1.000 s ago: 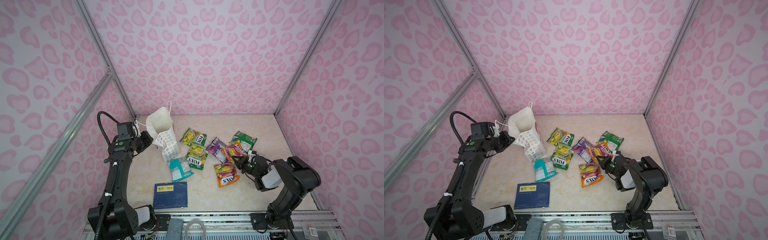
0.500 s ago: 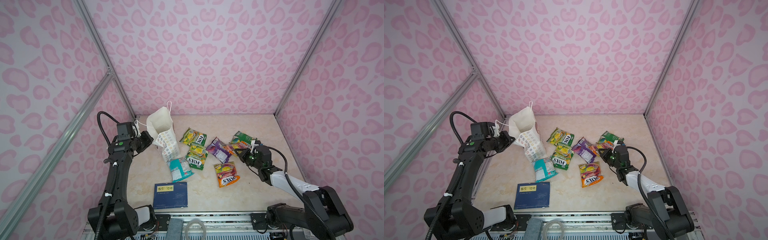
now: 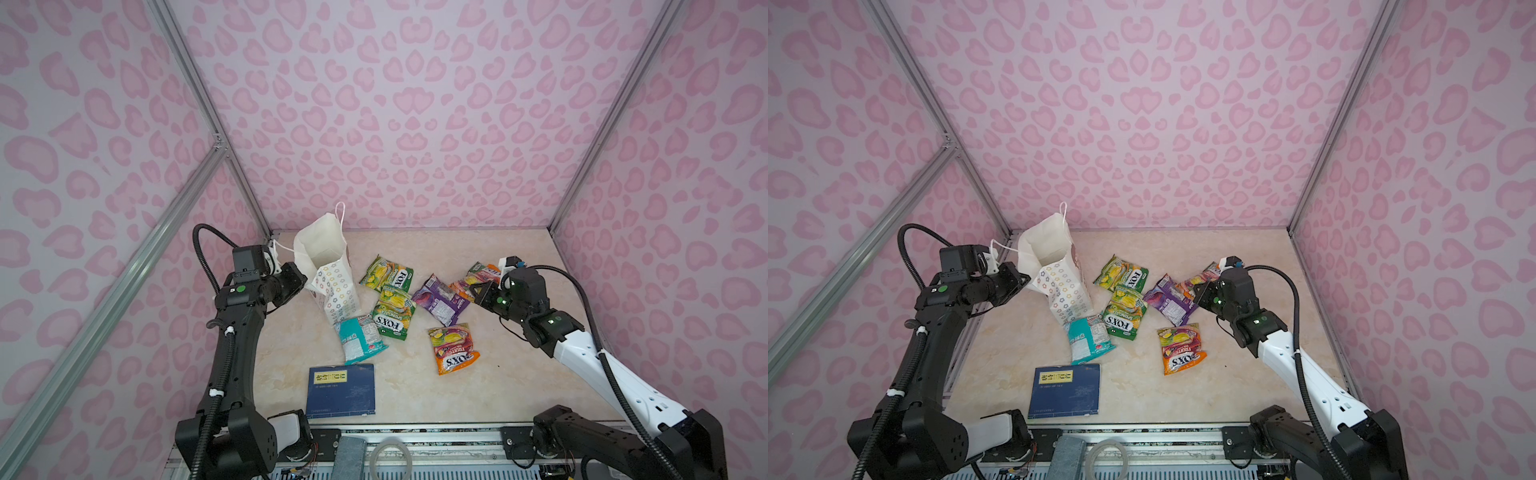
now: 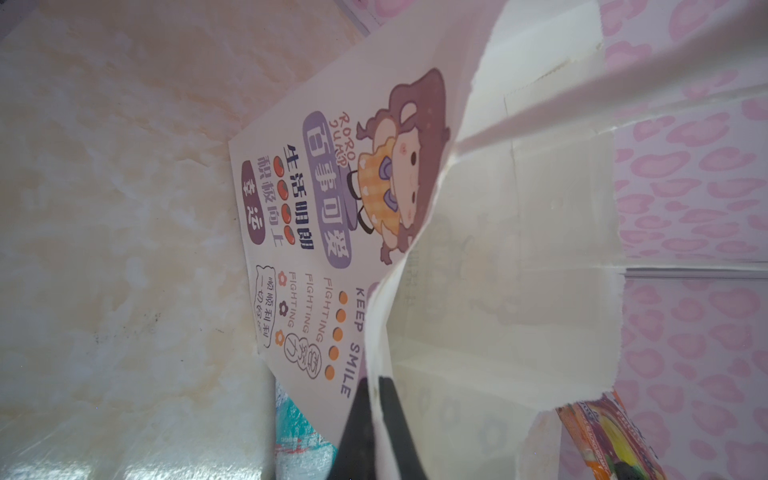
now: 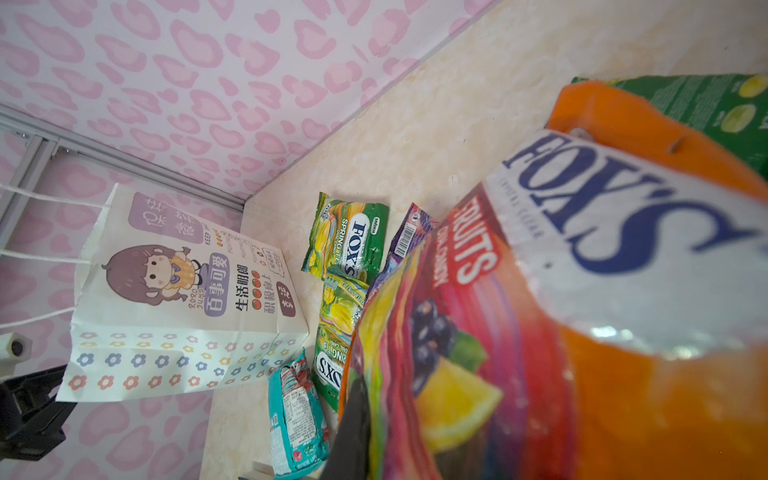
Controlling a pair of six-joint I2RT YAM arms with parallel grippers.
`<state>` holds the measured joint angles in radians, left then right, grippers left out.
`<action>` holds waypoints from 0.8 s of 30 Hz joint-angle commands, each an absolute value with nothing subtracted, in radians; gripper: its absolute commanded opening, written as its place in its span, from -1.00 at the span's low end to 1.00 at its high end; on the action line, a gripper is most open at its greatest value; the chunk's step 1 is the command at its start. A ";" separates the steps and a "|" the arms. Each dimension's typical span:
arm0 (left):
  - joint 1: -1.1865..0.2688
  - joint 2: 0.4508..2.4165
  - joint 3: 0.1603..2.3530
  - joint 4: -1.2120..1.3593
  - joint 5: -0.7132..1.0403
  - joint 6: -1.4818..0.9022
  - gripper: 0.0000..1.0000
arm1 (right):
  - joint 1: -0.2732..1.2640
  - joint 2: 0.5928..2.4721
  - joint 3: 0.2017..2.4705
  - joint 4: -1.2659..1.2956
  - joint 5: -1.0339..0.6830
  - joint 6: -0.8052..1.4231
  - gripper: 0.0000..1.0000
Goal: Place the snacks into the paper bag
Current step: 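Lift the orange Fruits bag and carry it toward the paper bag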
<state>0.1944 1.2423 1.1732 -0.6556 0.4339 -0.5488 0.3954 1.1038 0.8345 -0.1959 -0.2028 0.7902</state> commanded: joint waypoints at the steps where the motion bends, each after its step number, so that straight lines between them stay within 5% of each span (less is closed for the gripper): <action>1: 0.196 1.237 1.169 -0.656 0.451 -0.549 -0.88 | 0.437 1.095 0.908 -0.296 -0.116 0.695 -1.00; 24: 0.201 1.216 1.168 -0.654 0.451 -0.546 -0.88 | 0.751 1.337 1.605 -0.467 0.077 0.383 -1.00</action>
